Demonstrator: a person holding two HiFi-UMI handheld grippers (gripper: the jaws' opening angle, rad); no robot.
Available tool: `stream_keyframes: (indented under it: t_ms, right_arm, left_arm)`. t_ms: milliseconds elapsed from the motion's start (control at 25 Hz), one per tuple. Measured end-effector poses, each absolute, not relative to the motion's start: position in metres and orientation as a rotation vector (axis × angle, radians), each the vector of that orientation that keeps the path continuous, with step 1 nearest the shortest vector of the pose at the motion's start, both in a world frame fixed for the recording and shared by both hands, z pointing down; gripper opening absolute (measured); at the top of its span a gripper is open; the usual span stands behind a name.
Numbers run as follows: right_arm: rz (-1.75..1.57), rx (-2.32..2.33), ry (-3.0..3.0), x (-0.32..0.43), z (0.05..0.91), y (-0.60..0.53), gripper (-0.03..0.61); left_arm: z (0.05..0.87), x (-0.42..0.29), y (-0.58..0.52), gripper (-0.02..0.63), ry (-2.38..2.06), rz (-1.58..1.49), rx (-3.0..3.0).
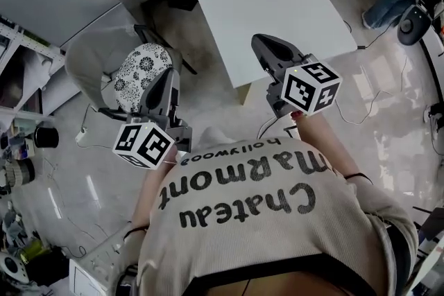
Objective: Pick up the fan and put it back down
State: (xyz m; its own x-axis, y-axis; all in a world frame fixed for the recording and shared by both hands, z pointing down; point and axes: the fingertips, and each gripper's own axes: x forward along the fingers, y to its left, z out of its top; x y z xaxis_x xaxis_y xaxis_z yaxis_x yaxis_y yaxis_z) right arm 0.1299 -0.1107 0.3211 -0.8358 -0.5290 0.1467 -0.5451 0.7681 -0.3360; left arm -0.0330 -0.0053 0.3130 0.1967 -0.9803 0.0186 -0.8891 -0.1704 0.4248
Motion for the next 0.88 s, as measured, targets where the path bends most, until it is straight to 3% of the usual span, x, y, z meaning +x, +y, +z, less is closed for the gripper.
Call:
stream_keyframes:
  t_ms: [480, 880]
  right_arm:
    - [0.599, 0.876, -2.879, 0.078, 0.342, -0.122, 0.003]
    - [0.635, 0.956, -2.863, -0.005, 0.337, -0.183, 0.003]
  left_arm:
    - [0.322, -0.090, -0.010, 0.000, -1.823, -0.422, 2.106]
    - [0.317, -0.187, -0.078, 0.000, -1.823, -0.398, 2.105]
